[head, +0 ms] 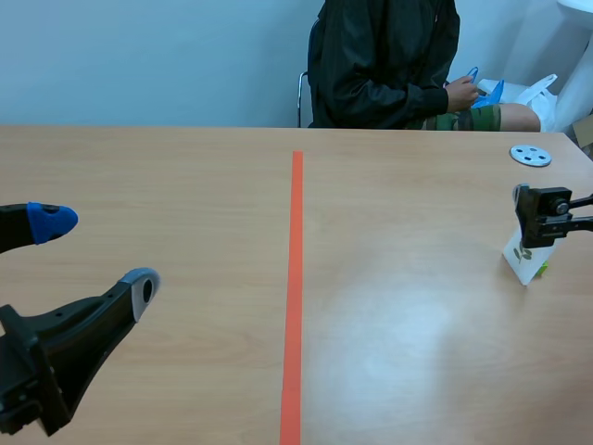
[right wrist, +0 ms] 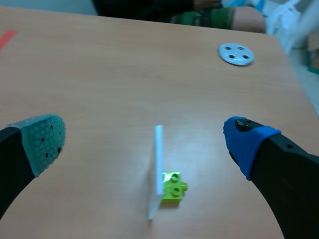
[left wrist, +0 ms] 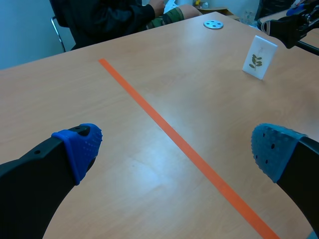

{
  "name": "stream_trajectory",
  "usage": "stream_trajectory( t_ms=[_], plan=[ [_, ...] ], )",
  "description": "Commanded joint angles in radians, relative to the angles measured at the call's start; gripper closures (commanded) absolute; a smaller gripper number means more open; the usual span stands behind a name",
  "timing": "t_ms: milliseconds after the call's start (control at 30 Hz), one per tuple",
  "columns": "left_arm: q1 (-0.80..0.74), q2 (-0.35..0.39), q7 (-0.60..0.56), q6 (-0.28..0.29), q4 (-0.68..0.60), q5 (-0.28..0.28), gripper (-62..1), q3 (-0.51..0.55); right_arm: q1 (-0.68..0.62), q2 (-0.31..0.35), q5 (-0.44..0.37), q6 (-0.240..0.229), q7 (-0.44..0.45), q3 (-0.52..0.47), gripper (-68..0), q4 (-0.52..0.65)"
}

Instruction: Sort the leaf by its shape. The table is split by an orange tape line. A compound leaf with several leaflets goes to the left side, a simple leaf with one blade goes to the right side. Return to the home posture when a red brick is placed on the table.

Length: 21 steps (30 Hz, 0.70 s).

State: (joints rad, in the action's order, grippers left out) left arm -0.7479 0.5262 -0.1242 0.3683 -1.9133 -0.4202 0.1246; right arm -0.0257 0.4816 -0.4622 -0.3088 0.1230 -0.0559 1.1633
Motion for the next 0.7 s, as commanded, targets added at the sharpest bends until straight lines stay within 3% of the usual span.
stream_trajectory(
  t_ms=[0,200,300,400,667],
  plan=[
    [0.003,-0.005,-0.015,0.001,-0.012,-0.006,-62.3,-0.004,-0.023,0.026,-0.023,-0.027,-0.006,-0.010,-67.9,0.051],
    [0.003,-0.005,-0.015,0.001,-0.012,-0.006,-62.3,-0.004,-0.166,0.030,-0.048,-0.123,-0.055,-0.010,-67.9,0.272],
    [0.003,-0.005,-0.015,0.001,-0.012,-0.006,-62.3,-0.004,-0.228,0.031,-0.048,-0.131,-0.072,-0.010,-67.9,0.361],
    [0.003,-0.005,-0.015,0.001,-0.012,-0.006,-62.3,-0.004,-0.287,0.030,-0.048,-0.143,-0.093,-0.010,-67.9,0.427],
    [0.003,-0.005,-0.015,0.001,-0.012,-0.006,-62.3,-0.004,-0.435,0.031,-0.108,-0.259,-0.135,-0.010,-67.9,0.540]
  ],
)
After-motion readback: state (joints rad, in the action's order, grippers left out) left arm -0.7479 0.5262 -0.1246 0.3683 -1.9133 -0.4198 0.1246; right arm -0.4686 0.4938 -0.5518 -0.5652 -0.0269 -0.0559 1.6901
